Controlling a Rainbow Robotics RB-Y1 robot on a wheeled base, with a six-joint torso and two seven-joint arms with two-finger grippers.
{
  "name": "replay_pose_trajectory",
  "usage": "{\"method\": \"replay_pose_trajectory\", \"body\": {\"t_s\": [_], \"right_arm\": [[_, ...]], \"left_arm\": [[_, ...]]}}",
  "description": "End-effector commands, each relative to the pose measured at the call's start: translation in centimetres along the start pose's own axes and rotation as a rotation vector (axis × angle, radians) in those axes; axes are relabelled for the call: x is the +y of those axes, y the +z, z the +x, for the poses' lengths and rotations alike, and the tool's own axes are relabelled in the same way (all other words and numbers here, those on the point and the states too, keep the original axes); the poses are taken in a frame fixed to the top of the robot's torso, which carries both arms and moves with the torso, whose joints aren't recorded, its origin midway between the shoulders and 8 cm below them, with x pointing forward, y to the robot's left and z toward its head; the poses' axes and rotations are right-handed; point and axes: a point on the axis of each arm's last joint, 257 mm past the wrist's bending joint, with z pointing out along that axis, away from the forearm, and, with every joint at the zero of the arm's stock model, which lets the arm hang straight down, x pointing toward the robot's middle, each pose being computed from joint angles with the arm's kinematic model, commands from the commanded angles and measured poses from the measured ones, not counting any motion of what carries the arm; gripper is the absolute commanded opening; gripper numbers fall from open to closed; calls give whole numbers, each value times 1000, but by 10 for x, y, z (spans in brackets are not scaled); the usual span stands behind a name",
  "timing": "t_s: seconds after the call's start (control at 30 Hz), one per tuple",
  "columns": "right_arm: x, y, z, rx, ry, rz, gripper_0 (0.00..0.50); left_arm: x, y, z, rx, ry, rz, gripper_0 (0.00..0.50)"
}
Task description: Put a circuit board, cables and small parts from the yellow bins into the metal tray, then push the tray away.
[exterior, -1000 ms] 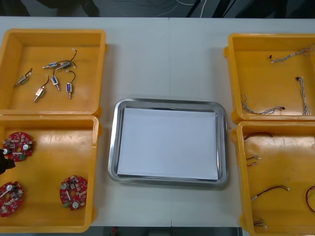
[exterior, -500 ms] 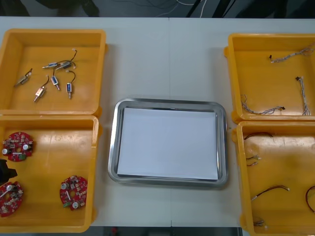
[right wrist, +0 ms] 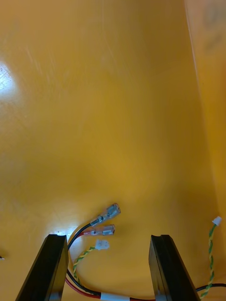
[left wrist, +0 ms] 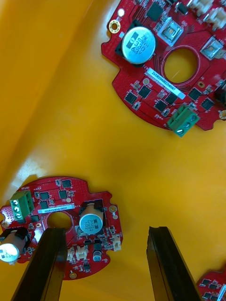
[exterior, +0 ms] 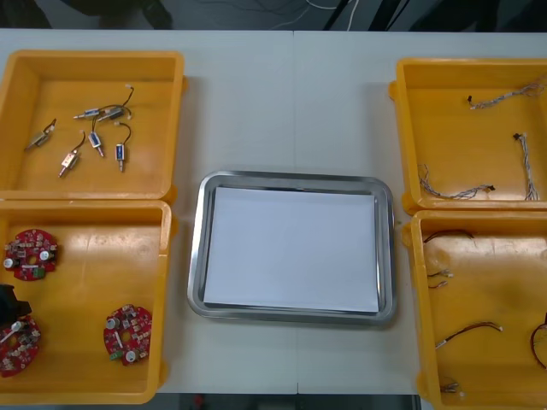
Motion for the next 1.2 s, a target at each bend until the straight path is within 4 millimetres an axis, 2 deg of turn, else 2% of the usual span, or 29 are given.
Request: {"method": "replay_pose_trajectory", "body": {"t_s": [0.03, 0.73, 0.87, 1.2], "right_arm": [[0, 6, 13, 11, 56, 3, 500], [14, 17, 12, 11, 73, 9, 500], [15, 18, 13, 16, 75, 13, 500], [16, 26, 15, 17, 95, 12, 499]], "left_arm": [[12, 9, 18, 27, -63, -19, 500], [19, 26, 22, 40, -78, -24, 500], [16, 33, 22, 37, -79, -10, 500], [16, 34, 20, 32, -76, -15, 500]]}}
